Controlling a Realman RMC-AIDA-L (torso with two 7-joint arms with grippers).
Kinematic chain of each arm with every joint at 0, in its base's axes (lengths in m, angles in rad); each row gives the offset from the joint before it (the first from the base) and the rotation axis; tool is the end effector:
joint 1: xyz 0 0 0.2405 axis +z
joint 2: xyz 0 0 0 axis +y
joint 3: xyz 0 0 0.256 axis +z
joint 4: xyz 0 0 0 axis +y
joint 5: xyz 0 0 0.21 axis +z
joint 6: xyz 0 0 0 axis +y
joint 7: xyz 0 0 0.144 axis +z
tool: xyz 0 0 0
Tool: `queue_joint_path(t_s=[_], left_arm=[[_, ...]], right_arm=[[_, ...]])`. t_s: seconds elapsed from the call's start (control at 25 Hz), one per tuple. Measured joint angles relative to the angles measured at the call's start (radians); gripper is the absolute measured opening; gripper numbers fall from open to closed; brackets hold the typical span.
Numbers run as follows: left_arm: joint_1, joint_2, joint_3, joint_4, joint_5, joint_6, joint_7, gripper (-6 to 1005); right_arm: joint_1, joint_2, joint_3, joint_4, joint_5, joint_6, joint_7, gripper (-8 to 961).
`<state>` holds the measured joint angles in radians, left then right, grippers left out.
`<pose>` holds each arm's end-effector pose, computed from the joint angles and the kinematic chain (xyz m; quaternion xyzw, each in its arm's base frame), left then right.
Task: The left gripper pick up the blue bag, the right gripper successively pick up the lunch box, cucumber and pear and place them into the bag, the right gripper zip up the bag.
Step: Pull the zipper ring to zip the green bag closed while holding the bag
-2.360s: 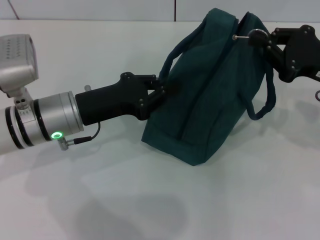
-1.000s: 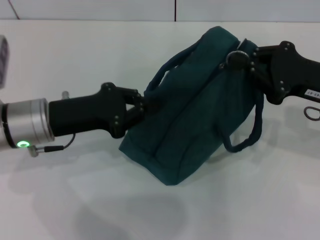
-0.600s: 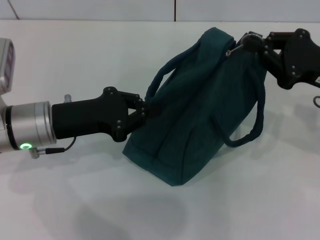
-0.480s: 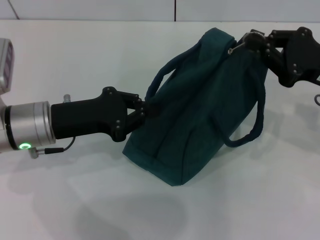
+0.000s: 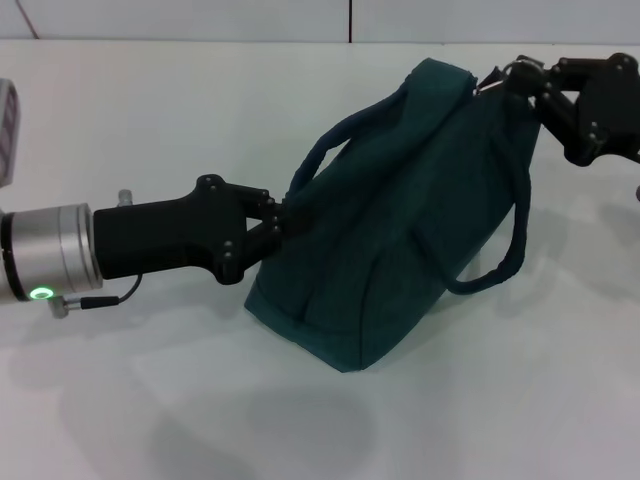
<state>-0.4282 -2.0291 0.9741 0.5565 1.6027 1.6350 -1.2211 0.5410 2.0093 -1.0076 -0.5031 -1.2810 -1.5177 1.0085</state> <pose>-0.2566 0.2987 -0.0043 -0.9218 -0.1651 -0.3367 0.0982 0.2170 0.3552 0.0219 -0.8810 0.0641 0.4107 0.2257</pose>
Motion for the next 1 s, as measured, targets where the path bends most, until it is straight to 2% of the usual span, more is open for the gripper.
queue_joint_path(t_s=[0.28, 1.0], left_arm=[[0.002, 0.003, 0.0, 0.005, -0.001, 0.001, 0.0, 53], [0.003, 0.01, -0.004, 0.006, -0.005, 0.004, 0.025, 57]], right_arm=[[-0.006, 0.001, 0.049, 0.007, 0.0, 0.008, -0.029, 9], [-0.028, 0.004, 0.053, 0.016, 0.002, 0.14, -0.095, 9]])
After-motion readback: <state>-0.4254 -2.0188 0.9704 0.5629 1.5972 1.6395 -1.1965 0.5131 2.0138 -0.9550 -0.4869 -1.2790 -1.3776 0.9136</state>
